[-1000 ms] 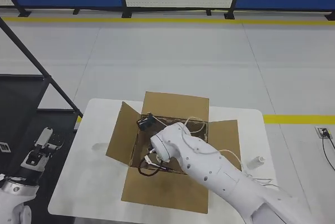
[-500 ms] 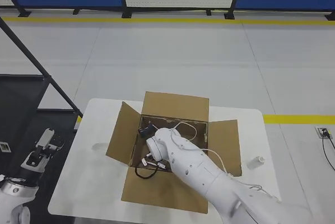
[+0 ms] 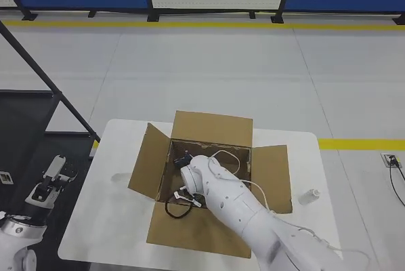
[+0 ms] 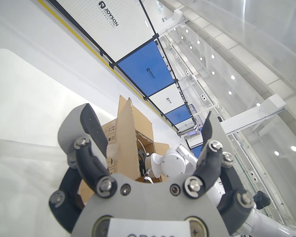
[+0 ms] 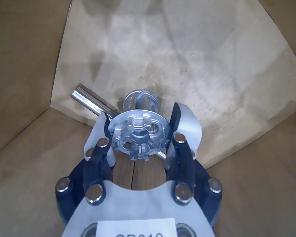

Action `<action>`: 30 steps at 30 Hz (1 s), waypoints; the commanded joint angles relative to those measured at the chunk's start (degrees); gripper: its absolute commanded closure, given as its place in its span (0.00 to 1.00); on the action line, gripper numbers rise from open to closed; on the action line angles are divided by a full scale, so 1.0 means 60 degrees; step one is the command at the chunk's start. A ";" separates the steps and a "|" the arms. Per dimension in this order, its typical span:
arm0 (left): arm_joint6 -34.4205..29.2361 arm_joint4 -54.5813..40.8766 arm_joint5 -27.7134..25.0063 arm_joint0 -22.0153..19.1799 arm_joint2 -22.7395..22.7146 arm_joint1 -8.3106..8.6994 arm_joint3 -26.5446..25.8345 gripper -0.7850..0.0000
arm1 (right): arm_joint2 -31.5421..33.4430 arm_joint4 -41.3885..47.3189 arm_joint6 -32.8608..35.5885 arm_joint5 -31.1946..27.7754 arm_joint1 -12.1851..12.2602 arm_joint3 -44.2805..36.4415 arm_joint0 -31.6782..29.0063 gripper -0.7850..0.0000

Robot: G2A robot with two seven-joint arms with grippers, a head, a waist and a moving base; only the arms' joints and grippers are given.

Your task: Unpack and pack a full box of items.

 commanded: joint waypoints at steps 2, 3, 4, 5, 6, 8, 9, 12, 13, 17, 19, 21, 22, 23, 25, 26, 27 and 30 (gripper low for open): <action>0.0000 0.0000 0.0000 0.0000 0.0000 0.0000 0.0000 0.00 | 0.0059 -0.0030 -0.0196 0.0111 -0.0072 0.0108 0.0064 0.80; 0.0000 0.0000 0.0000 0.0000 0.0000 0.0000 0.0000 0.00 | 0.0080 -0.0053 -0.0271 0.0179 -0.0091 0.0121 0.0091 0.87; 0.0000 0.0000 0.0000 0.0000 0.0000 0.0000 0.0000 0.00 | 0.0105 -0.0065 -0.0322 0.0241 -0.0106 0.0133 0.0111 0.97; 0.0000 0.0000 0.0000 0.0000 0.0000 0.0000 0.0000 0.00 | 0.0123 -0.0107 -0.0372 0.0337 -0.0117 0.0131 0.0150 1.00; 0.0000 0.0000 0.0000 0.0000 0.0000 0.0000 0.0000 0.00 | 0.0150 -0.0129 -0.0412 0.0425 -0.0125 0.0106 0.0177 1.00; 0.0000 0.0000 0.0000 0.0000 0.0000 0.0000 0.0000 0.00 | 0.0196 -0.0219 -0.0439 0.0587 -0.0118 0.0056 0.0245 1.00; 0.0000 0.0000 0.0000 0.0000 0.0000 0.0000 0.0000 0.00 | 0.0223 -0.0270 -0.0446 0.0702 -0.0107 0.0010 0.0280 1.00; 0.0000 0.0000 0.0000 0.0000 0.0000 0.0000 0.0000 0.00 | 0.0302 -0.0455 -0.0373 0.0980 -0.0039 -0.0254 0.0360 1.00; 0.0000 0.0000 0.0000 0.0000 0.0000 0.0000 0.0000 0.00 | 0.0323 -0.0534 -0.0326 0.1088 -0.0008 -0.0401 0.0359 1.00; 0.0000 0.0000 0.0000 0.0000 0.0000 0.0000 0.0000 0.00 | 0.0449 -0.0941 -0.0196 0.1554 0.0208 -0.1287 0.0236 1.00; 0.0000 0.0000 0.0000 0.0000 0.0000 0.0000 0.0000 0.00 | 0.0556 -0.1219 -0.0105 0.1799 0.0391 -0.1883 0.0091 1.00; 0.0000 0.0000 0.0000 0.0000 0.0000 0.0000 0.0000 0.00 | 0.0694 -0.1598 0.0035 0.2076 0.0626 -0.2616 -0.0100 1.00; 0.0000 0.0000 0.0000 0.0000 0.0000 0.0000 0.0000 0.00 | 0.0789 -0.1807 0.0103 0.2195 0.0764 -0.3049 -0.0231 1.00; 0.0000 0.0000 0.0000 0.0000 0.0000 0.0000 0.0000 0.00 | 0.0901 -0.2042 0.0179 0.2319 0.0918 -0.3520 -0.0388 1.00; 0.0000 0.0000 0.0000 0.0000 0.0000 0.0000 0.0000 0.00 | 0.1185 -0.2632 0.0369 0.2617 0.1267 -0.4587 -0.0775 1.00; 0.0000 0.0000 0.0000 0.0000 0.0000 0.0000 0.0000 0.00 | 0.1377 -0.2976 0.0464 0.2763 0.1463 -0.5194 -0.1013 1.00; 0.0000 0.0000 0.0000 0.0000 0.0000 0.0000 0.0000 0.00 | 0.1601 -0.3373 0.0610 0.2941 0.1673 -0.5813 -0.1281 1.00; 0.0000 0.0000 0.0000 0.0000 0.0000 0.0000 0.0000 0.00 | 0.2421 -0.4947 0.1298 0.3367 0.2341 -0.8089 -0.2269 1.00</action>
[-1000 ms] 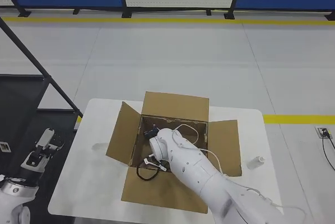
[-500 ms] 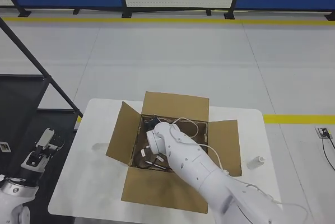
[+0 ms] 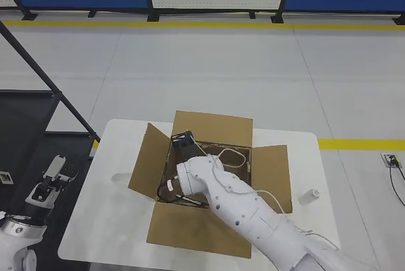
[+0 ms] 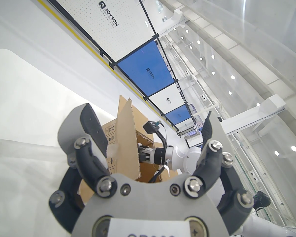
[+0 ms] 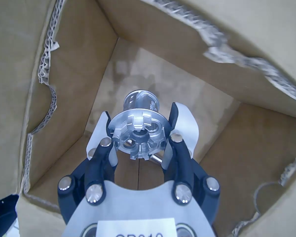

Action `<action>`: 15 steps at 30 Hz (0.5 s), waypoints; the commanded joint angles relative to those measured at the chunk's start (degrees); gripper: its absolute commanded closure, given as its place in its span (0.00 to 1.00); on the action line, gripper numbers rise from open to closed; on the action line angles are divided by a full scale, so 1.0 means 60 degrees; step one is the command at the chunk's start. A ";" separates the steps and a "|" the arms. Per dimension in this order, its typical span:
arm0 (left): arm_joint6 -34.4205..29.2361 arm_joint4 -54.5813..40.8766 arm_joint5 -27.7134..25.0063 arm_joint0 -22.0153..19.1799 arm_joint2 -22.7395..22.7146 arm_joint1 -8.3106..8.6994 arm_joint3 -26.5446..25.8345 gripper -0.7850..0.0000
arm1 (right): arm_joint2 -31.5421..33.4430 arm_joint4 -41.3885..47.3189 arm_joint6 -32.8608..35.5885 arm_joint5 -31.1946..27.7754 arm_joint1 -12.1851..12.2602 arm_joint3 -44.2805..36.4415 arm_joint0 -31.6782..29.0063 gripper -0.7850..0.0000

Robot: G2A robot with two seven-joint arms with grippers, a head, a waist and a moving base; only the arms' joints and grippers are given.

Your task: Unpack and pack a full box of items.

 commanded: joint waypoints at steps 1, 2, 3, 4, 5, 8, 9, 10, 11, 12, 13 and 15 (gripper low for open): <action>0.0000 0.0000 0.0000 0.0000 0.0000 0.0000 0.0000 0.00 | 0.0699 -0.1356 0.0632 0.0178 0.0492 -0.1949 -0.0829 1.00; 0.0000 0.0000 0.0000 0.0000 0.0000 0.0000 0.0000 0.00 | 0.1104 -0.2050 0.0943 0.0104 0.0727 -0.2852 -0.1297 1.00; 0.0000 0.0000 0.0000 0.0000 0.0000 0.0000 0.0000 0.00 | 0.1608 -0.2693 0.1174 -0.0127 0.0950 -0.3735 -0.1843 1.00; 0.0000 0.0000 0.0000 0.0000 0.0000 0.0000 0.0000 0.00 | 0.2168 -0.3278 0.1430 -0.0383 0.1149 -0.4668 -0.2428 1.00; 0.0000 0.0000 0.0000 0.0000 0.0000 0.0000 0.0000 0.00 | 0.2732 -0.3771 0.1713 -0.0666 0.1317 -0.5604 -0.3032 1.00; 0.0000 0.0000 0.0000 0.0000 0.0000 0.0000 0.0000 0.00 | 0.4187 -0.4602 0.2484 -0.1491 0.1658 -0.8050 -0.4584 1.00; 0.0000 0.0000 0.0000 0.0000 0.0000 0.0000 0.0000 0.00 | 0.4605 -0.4683 0.2570 -0.1724 0.1730 -0.8642 -0.5002 1.00; 0.0000 0.0000 0.0000 0.0000 0.0000 0.0000 0.0000 0.00 | 0.5006 -0.4651 0.2574 -0.1935 0.1787 -0.9131 -0.5375 1.00; 0.0000 0.0000 0.0000 0.0000 0.0000 0.0000 0.0000 0.00 | 0.5384 -0.4582 0.2539 -0.2128 0.1835 -0.9500 -0.5711 1.00; 0.0000 0.0000 0.0000 0.0000 0.0000 0.0000 0.0000 0.00 | 0.5747 -0.4554 0.2480 -0.2250 0.1874 -0.9777 -0.6007 1.00; 0.0000 0.0000 0.0000 0.0000 0.0000 0.0000 0.0000 0.00 | 0.6084 -0.4502 0.2430 -0.2357 0.1906 -0.9988 -0.6267 1.00; 0.0000 0.0000 0.0000 0.0000 0.0000 0.0000 0.0000 0.00 | 0.6723 -0.4297 0.2348 -0.2526 0.1955 -1.0244 -0.6689 1.00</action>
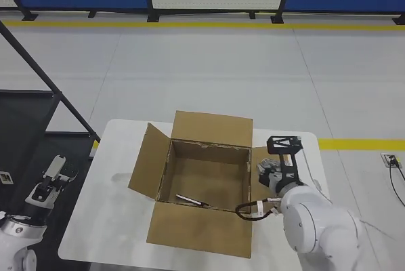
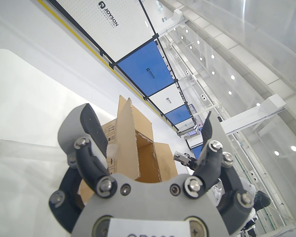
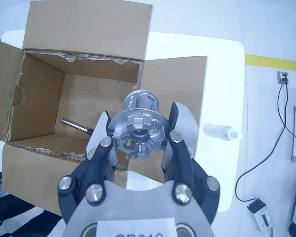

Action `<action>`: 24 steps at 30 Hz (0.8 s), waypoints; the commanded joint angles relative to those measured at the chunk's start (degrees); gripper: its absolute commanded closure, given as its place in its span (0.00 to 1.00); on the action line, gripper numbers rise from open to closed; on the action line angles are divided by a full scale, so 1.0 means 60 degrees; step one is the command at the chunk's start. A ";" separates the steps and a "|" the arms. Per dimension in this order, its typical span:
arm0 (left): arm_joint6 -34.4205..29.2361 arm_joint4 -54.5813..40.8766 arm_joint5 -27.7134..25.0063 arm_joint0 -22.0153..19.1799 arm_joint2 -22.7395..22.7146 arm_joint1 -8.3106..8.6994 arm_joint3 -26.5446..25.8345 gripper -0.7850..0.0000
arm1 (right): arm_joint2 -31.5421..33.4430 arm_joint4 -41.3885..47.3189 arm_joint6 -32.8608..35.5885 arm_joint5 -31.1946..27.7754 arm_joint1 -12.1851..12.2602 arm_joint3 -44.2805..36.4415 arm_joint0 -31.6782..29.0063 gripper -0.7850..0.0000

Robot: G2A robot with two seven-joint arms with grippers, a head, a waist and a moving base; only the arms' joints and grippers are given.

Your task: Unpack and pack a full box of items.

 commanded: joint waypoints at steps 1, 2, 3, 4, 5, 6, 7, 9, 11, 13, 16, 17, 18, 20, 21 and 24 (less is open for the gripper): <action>0.0000 0.0000 0.0000 0.0000 0.0000 0.0000 0.0000 0.00 | 0.0703 0.0234 -0.0072 -0.0181 0.0044 -0.0153 -0.0395 1.00; 0.0000 0.0000 0.0000 0.0000 0.0000 0.0000 0.0000 0.00 | 0.1002 0.0312 -0.0113 -0.0243 0.0064 -0.0168 -0.0561 1.00; 0.0000 0.0000 0.0000 0.0000 0.0000 0.0000 0.0000 0.00 | 0.1269 0.0470 -0.0175 -0.0317 0.0080 -0.0186 -0.0721 1.00; 0.0000 0.0000 0.0000 0.0000 0.0000 0.0000 0.0000 0.00 | 0.1547 0.0632 -0.0257 -0.0383 0.0097 -0.0187 -0.0888 1.00; 0.0000 0.0000 0.0000 0.0000 0.0000 0.0000 0.0000 0.00 | 0.1833 0.0813 -0.0318 -0.0388 0.0110 -0.0164 -0.1059 1.00; 0.0000 0.0000 0.0000 0.0000 0.0000 0.0000 0.0000 0.00 | 0.2067 0.1075 -0.0356 -0.0507 0.0123 -0.0127 -0.1217 1.00; 0.0000 0.0000 0.0000 0.0000 0.0000 0.0000 0.0000 0.00 | 0.2304 0.1345 -0.0380 -0.0681 0.0140 -0.0061 -0.1346 1.00; 0.0000 0.0000 0.0000 0.0000 0.0000 0.0000 0.0000 0.00 | 0.2732 0.1659 -0.0530 -0.0841 0.0170 0.0128 -0.1582 1.00; 0.0000 0.0000 0.0000 0.0000 0.0000 0.0000 0.0000 0.00 | 0.3005 0.1883 -0.0567 -0.1045 0.0200 0.0363 -0.1759 1.00; 0.0000 0.0000 0.0000 0.0000 0.0000 0.0000 0.0000 0.00 | 0.3169 0.2003 -0.0475 -0.1340 0.0236 0.0641 -0.1866 1.00; 0.0000 0.0000 0.0000 0.0000 0.0000 0.0000 0.0000 0.00 | 0.3424 0.2260 -0.0348 -0.1733 0.0290 0.1061 -0.1951 1.00; 0.0000 0.0000 0.0000 0.0000 0.0000 0.0000 0.0000 0.00 | 0.3498 0.2309 -0.0294 -0.1853 0.0309 0.1231 -0.1970 1.00; 0.0000 0.0000 0.0000 0.0000 0.0000 0.0000 0.0000 0.00 | 0.3523 0.2383 -0.0225 -0.1986 0.0326 0.1419 -0.1971 1.00; 0.0000 0.0000 0.0000 0.0000 0.0000 0.0000 0.0000 0.00 | 0.3528 0.2451 -0.0136 -0.2177 0.0356 0.1798 -0.1915 1.00; 0.0000 0.0000 0.0000 0.0000 0.0000 0.0000 0.0000 0.00 | 0.3497 0.2513 -0.0081 -0.2338 0.0372 0.2008 -0.1881 1.00; 0.0000 0.0000 0.0000 0.0000 0.0000 0.0000 0.0000 0.00 | 0.3422 0.2503 -0.0044 -0.2542 0.0414 0.2595 -0.1729 1.00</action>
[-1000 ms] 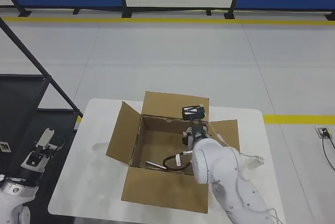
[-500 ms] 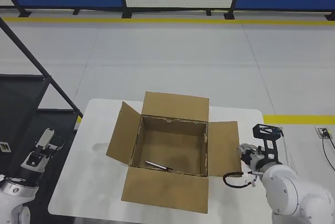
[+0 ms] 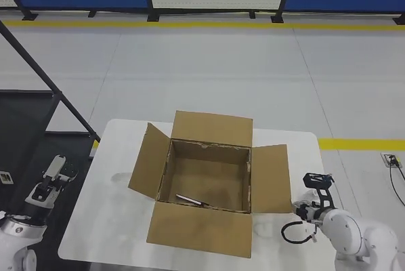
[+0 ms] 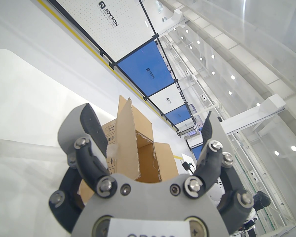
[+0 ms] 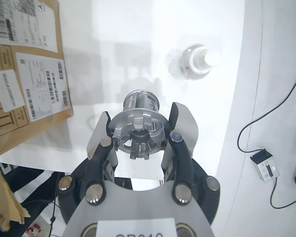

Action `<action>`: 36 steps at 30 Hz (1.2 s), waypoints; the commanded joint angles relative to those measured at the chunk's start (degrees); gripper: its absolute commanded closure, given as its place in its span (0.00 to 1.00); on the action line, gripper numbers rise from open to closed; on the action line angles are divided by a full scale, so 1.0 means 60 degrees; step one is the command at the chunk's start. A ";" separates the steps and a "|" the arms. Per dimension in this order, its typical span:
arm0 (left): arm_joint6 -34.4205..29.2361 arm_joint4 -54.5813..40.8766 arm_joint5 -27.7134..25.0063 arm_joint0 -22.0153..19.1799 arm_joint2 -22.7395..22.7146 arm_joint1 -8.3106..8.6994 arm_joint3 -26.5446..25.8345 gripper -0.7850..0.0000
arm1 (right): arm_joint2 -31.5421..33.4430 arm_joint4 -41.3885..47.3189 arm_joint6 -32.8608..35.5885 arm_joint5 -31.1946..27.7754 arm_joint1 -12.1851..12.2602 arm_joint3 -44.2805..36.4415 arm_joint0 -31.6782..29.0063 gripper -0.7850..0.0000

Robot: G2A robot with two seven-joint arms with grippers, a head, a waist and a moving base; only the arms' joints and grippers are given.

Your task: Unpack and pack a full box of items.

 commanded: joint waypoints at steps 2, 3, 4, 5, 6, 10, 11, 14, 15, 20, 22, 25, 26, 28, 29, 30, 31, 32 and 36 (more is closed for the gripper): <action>0.0000 0.0000 0.0000 0.0000 0.0000 0.0000 0.0000 0.00 | -0.0026 0.0017 -0.0071 -0.0161 0.0039 0.0495 0.0085 1.00; 0.0000 0.0000 0.0000 0.0000 0.0000 0.0000 0.0000 0.00 | -0.0014 -0.0021 -0.0087 -0.0167 0.0054 0.0629 0.0097 1.00; 0.0000 0.0000 0.0000 0.0000 0.0000 0.0000 0.0000 0.00 | -0.0006 -0.0076 -0.0111 -0.0151 0.0067 0.0736 0.0107 1.00; 0.0000 0.0000 0.0000 0.0000 0.0000 0.0000 0.0000 0.00 | -0.0014 -0.0137 -0.0132 -0.0177 0.0082 0.0809 0.0112 1.00; 0.0000 0.0000 0.0000 0.0000 0.0000 0.0000 0.0000 0.00 | -0.0036 -0.0203 -0.0180 -0.0249 0.0097 0.0849 0.0109 1.00; 0.0000 0.0000 0.0000 0.0000 0.0000 0.0000 0.0000 0.00 | -0.0100 -0.0461 -0.0140 -0.0260 0.0147 0.1026 0.0118 1.00; 0.0000 0.0000 0.0000 0.0000 0.0000 0.0000 0.0000 0.00 | -0.0108 -0.0550 -0.0102 -0.0250 0.0160 0.1073 0.0119 1.00; 0.0000 0.0000 0.0000 0.0000 0.0000 0.0000 0.0000 0.00 | -0.0201 -0.0808 -0.0016 -0.0154 0.0189 0.1265 0.0206 1.00; 0.0000 0.0000 0.0000 0.0000 0.0000 0.0000 0.0000 0.00 | -0.0245 -0.0850 -0.0053 -0.0168 0.0196 0.1336 0.0243 1.00; 0.0000 0.0000 0.0000 0.0000 0.0000 0.0000 0.0000 0.00 | -0.0135 -0.0771 -0.0235 -0.0083 0.0243 0.1940 0.0420 1.00; 0.0000 0.0000 0.0000 0.0000 0.0000 0.0000 0.0000 0.00 | -0.0116 -0.0775 -0.0317 -0.0046 0.0262 0.2168 0.0517 1.00; 0.0000 0.0000 0.0000 0.0000 0.0000 0.0000 0.0000 0.00 | -0.0116 -0.0733 -0.0569 0.0137 0.0273 0.2351 0.0554 1.00; 0.0000 0.0000 0.0000 0.0000 0.0000 0.0000 0.0000 0.00 | -0.0115 -0.0724 -0.0620 0.0194 0.0277 0.2404 0.0548 0.91; 0.0000 0.0000 0.0000 0.0000 0.0000 0.0000 0.0000 0.00 | -0.0088 -0.0677 -0.0709 0.0245 0.0290 0.2484 0.0524 0.78; 0.0000 0.0000 0.0000 0.0000 0.0000 0.0000 0.0000 0.00 | -0.0068 -0.0652 -0.0736 0.0274 0.0298 0.2507 0.0508 0.72; 0.0000 0.0000 0.0000 0.0000 0.0000 0.0000 0.0000 0.00 | -0.0050 -0.0625 -0.0762 0.0284 0.0305 0.2516 0.0486 0.66; 0.0000 0.0000 0.0000 0.0000 0.0000 0.0000 0.0000 0.00 | -0.0034 -0.0601 -0.0785 0.0285 0.0314 0.2515 0.0459 0.63; 0.0000 0.0000 0.0000 0.0000 0.0000 0.0000 0.0000 0.00 | -0.0021 -0.0581 -0.0788 0.0281 0.0322 0.2513 0.0430 0.62; 0.0000 0.0000 0.0000 0.0000 0.0000 0.0000 0.0000 0.00 | 0.0049 -0.0492 -0.0866 0.0353 0.0352 0.2372 0.0276 0.58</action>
